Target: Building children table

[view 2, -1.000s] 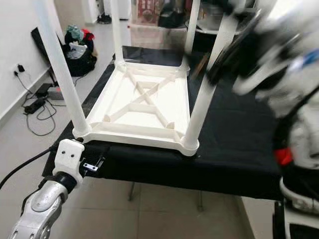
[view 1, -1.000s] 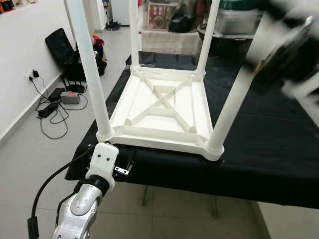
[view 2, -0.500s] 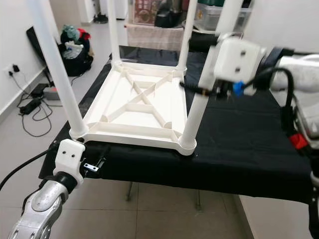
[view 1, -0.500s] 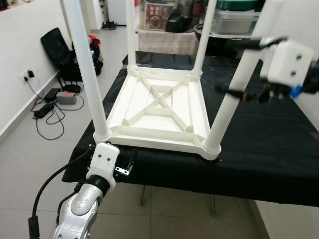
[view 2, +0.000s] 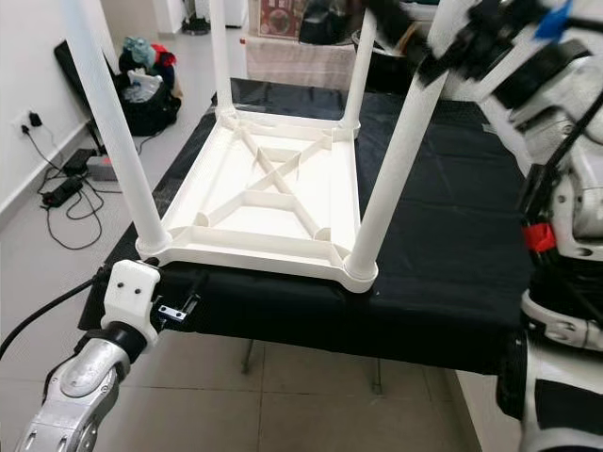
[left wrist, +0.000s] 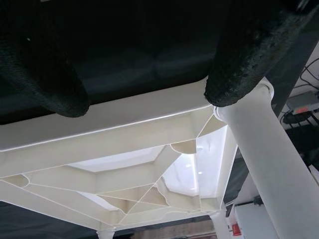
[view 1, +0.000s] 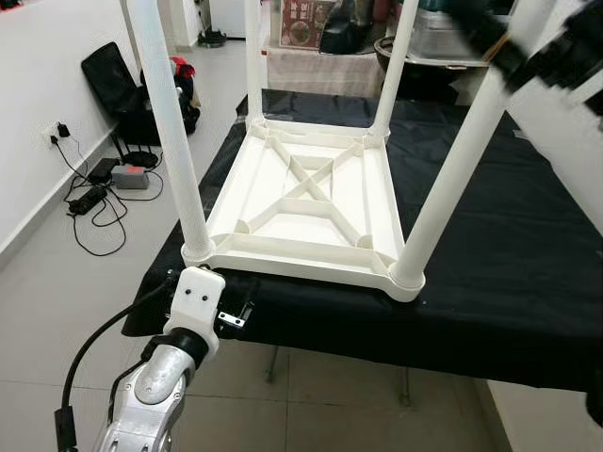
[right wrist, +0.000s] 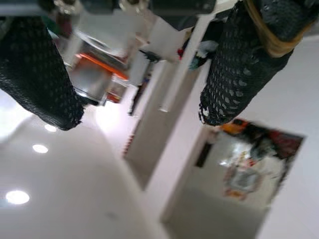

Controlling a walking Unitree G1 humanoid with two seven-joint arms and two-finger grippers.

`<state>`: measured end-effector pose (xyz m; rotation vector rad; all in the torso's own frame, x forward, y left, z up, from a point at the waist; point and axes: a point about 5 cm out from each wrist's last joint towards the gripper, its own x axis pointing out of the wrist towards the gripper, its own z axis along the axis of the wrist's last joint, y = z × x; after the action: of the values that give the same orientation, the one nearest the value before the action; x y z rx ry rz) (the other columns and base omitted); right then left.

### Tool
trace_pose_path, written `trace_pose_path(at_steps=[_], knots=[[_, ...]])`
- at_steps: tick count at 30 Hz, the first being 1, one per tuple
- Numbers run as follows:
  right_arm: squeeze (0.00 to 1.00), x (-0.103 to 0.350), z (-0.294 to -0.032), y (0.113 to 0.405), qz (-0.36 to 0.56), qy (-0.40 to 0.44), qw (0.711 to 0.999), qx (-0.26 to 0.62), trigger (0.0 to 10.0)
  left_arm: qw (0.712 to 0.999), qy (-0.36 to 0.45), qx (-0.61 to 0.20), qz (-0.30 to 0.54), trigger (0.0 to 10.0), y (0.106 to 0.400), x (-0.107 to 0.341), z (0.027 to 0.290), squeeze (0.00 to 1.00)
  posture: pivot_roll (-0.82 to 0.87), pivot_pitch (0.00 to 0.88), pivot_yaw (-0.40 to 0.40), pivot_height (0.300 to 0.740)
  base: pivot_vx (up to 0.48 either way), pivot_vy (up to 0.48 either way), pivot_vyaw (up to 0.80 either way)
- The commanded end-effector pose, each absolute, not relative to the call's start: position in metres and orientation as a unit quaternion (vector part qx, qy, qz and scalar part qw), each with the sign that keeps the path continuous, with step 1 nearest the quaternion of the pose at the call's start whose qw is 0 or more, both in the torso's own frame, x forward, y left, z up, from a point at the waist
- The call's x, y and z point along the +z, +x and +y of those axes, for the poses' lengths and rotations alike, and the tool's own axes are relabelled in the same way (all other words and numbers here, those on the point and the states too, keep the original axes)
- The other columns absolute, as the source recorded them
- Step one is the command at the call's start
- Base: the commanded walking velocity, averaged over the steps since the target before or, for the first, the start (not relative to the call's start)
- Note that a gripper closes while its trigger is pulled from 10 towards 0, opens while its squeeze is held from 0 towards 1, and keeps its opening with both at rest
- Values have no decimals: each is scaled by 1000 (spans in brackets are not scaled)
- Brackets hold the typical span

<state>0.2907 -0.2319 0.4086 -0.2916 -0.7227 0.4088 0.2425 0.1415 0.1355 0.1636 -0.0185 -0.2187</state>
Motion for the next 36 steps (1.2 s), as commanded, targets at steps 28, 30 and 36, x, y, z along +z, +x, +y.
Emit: trace_pose_path(at_steps=[28, 30, 36], knots=[[0, 344, -238, 319, -190, 93, 976, 56, 0, 992, 79, -97, -1, 10000, 238, 131, 143, 0, -80, 25, -88, 740, 0, 0, 0], [0, 342, -238, 319, -181, 112, 976, 51, 0, 992, 79, -96, -1, 10000, 238, 131, 143, 0, -80, 24, -88, 740, 0, 0, 0], [0, 322, -250, 325, -127, 188, 974, -11, 0, 993, 79, -93, -2, 10000, 238, 132, 143, 0, -76, 29, -91, 740, 0, 0, 0]])
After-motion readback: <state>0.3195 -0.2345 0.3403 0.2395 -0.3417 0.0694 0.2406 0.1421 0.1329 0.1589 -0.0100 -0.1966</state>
